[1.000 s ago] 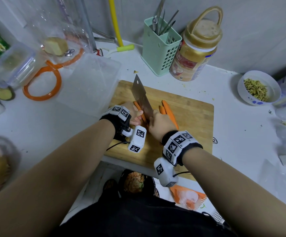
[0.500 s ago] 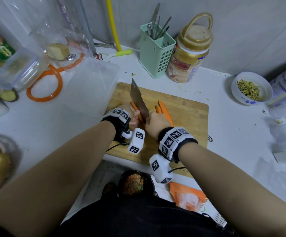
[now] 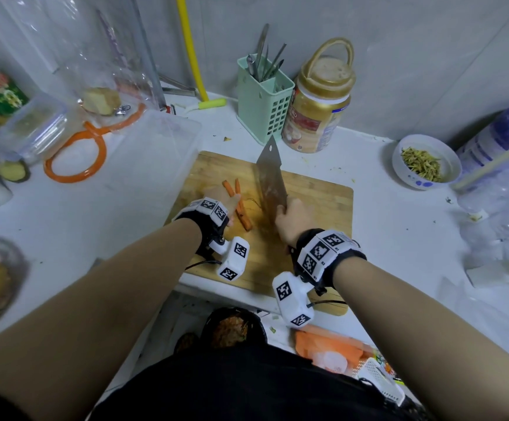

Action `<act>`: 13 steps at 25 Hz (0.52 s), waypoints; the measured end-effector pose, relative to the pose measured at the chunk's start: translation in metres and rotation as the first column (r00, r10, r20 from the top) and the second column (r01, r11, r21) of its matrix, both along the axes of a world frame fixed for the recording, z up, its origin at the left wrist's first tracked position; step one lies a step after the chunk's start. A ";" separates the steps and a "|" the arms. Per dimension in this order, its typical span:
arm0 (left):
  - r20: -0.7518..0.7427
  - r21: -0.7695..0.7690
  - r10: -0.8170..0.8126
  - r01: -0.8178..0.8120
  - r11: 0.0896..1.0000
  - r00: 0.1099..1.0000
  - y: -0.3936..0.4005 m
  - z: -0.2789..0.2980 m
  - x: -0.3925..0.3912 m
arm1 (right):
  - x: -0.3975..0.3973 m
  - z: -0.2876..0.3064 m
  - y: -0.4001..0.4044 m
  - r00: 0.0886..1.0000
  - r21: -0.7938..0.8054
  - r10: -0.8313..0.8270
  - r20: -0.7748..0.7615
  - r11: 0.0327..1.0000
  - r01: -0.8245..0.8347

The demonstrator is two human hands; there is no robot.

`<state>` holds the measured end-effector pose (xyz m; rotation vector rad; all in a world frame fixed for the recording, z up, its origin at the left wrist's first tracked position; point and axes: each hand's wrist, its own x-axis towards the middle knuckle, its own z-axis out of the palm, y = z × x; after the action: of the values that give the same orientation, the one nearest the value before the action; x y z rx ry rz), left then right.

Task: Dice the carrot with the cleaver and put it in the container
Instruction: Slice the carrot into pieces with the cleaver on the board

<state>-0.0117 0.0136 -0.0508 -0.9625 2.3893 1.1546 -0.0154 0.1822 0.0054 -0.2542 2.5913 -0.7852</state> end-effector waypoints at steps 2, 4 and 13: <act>-0.019 -0.077 -0.053 0.052 0.996 0.998 0.005 0.006 -0.001 | 0.002 -0.003 0.007 1.000 -0.005 0.005 0.015 1.000 -0.005; 0.019 -0.181 -0.112 0.113 0.977 0.994 0.010 0.006 0.002 | 0.004 -0.005 0.014 1.000 0.000 0.018 0.021 1.000 -0.018; -0.014 -0.356 -0.136 0.122 0.927 0.991 0.007 -0.003 0.015 | 0.003 0.000 0.028 0.995 0.003 0.101 0.005 0.995 -0.101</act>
<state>0.0030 0.0203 -0.0543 -0.8725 2.7049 0.7130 -0.0125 0.2099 0.0058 -0.3789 2.5531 -0.7441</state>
